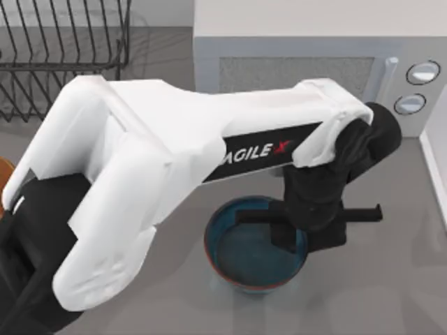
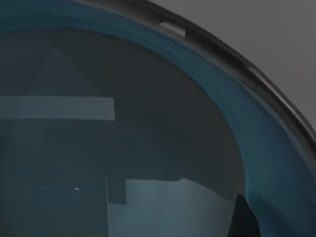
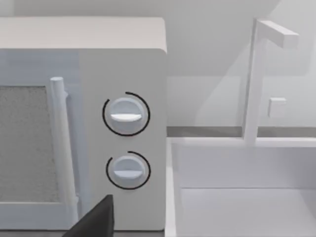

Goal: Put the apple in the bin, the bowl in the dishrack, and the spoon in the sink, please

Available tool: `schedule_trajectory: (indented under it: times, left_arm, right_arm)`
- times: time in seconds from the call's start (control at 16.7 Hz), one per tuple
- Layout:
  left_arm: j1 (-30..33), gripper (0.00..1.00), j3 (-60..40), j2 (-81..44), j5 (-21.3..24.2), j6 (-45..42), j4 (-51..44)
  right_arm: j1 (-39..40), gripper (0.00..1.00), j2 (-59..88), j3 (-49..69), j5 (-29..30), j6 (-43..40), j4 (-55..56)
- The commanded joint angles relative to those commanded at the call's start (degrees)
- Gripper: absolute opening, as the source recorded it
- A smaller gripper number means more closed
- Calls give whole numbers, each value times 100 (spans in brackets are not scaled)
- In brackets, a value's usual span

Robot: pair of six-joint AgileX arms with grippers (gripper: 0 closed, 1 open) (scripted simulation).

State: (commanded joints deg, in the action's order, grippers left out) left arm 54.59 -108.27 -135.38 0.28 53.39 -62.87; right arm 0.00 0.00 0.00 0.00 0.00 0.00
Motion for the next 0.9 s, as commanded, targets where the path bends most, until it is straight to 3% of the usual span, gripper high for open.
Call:
schedule_trajectory:
  times: [0.42,0.9]
  left_arm:
    - [0,0,-80,18,4,-1,-92]
    - [11,0,-1900,115,2,17,-2023]
  right_arm:
    - [0,100,0,0,0,0,0]
    - [0,100,0,0,0,0,0]
